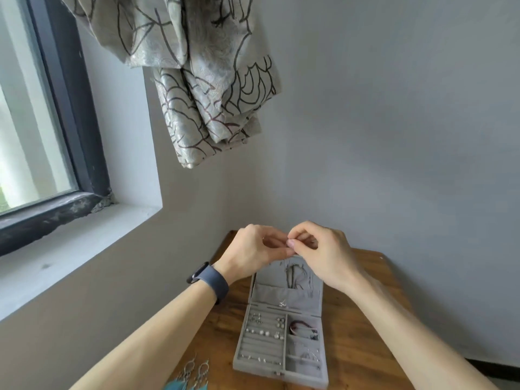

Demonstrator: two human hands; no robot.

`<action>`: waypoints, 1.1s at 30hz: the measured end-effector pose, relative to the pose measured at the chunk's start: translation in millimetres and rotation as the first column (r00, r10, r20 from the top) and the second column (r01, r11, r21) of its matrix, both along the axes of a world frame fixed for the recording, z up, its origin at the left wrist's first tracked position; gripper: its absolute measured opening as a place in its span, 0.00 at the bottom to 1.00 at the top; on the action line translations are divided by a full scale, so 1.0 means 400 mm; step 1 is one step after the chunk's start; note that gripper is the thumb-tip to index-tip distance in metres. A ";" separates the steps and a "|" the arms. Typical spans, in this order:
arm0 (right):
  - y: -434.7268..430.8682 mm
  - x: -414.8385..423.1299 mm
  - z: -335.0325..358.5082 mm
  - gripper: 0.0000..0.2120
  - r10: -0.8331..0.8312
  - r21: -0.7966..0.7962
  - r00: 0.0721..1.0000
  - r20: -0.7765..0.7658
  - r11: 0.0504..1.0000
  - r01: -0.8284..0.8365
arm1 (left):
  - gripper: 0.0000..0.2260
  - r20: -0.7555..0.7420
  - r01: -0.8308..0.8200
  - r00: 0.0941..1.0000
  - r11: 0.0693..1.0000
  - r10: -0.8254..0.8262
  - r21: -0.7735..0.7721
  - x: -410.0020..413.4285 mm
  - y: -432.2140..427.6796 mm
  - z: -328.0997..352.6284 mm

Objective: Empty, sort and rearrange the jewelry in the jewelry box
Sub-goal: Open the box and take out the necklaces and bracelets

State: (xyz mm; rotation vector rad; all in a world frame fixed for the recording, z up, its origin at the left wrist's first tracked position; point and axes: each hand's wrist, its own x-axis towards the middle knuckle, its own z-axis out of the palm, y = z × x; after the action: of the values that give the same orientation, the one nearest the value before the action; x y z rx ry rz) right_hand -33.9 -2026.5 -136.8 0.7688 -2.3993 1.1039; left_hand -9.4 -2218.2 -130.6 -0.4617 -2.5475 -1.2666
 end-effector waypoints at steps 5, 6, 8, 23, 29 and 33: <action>0.043 0.140 -0.040 0.04 0.055 0.004 0.995 0.080 0.998 -0.056 | 0.03 -0.046 0.040 0.998 0.996 -0.043 -0.076 0.121 0.011 -0.037; 0.049 0.166 -0.056 0.05 0.058 0.011 0.994 0.093 0.998 -0.060 | 0.03 -0.039 0.054 0.998 0.994 -0.058 -0.094 0.143 0.012 -0.046; 0.057 0.218 -0.095 0.05 0.063 0.028 0.991 0.117 0.997 -0.067 | 0.04 -0.001 0.075 0.997 0.990 -0.075 -0.117 0.183 0.013 -0.067; 0.031 0.382 -0.358 0.04 0.024 0.143 0.967 0.253 0.988 -0.062 | 0.04 0.349 0.052 0.936 0.999 -0.043 -0.017 0.340 0.005 -0.240; 0.032 0.398 -0.433 0.05 0.001 0.035 0.925 0.381 0.999 -0.016 | 0.09 0.449 0.060 0.882 0.978 -0.146 0.200 0.359 -0.015 -0.260; 0.035 0.400 -0.473 0.06 0.000 -0.069 0.864 0.503 0.997 0.040 | 0.13 0.478 0.041 0.868 0.979 -0.134 0.200 0.361 -0.026 -0.276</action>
State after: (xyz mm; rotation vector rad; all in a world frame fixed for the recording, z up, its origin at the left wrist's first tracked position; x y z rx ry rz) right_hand 126.0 -2012.7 -326.1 0.4632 -2.7502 1.5347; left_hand 135.1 -2228.7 -241.2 -0.2371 -2.7883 -1.8361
